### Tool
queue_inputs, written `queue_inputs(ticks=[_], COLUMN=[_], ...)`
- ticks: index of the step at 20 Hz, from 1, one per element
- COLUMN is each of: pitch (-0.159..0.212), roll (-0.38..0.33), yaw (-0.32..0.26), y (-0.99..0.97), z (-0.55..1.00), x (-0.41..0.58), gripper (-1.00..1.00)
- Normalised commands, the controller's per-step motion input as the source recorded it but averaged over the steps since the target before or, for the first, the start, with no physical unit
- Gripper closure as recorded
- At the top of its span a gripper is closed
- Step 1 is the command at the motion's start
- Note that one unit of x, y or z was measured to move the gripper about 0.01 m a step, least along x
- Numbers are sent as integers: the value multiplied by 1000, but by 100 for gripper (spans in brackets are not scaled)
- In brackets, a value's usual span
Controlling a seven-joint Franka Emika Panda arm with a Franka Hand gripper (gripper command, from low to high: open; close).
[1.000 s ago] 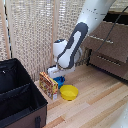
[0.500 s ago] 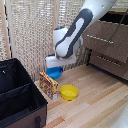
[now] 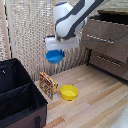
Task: Kindly move your gripper toward the top drawer's handle. With caution, hold the handle robustly using your gripper and pull open the top drawer. Let the handle go. Relocate your gripper to the bowl placed in the background. Gently hold the bowl using your gripper. Bring the gripper and the bowl to the ajar drawer. Softly release the bowl into it.
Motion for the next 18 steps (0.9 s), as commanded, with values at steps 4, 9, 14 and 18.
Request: queue_inputs(ticks=[4,9,14,18], pitch=[-7,1,22,40], roll=[-4,-75,-78,1], yaw=[-246,-259,-234,-189], y=[107,38,-102,-424], z=[1000,1000,995,1000], x=[11,194,337,274], gripper=[100,100,100,100])
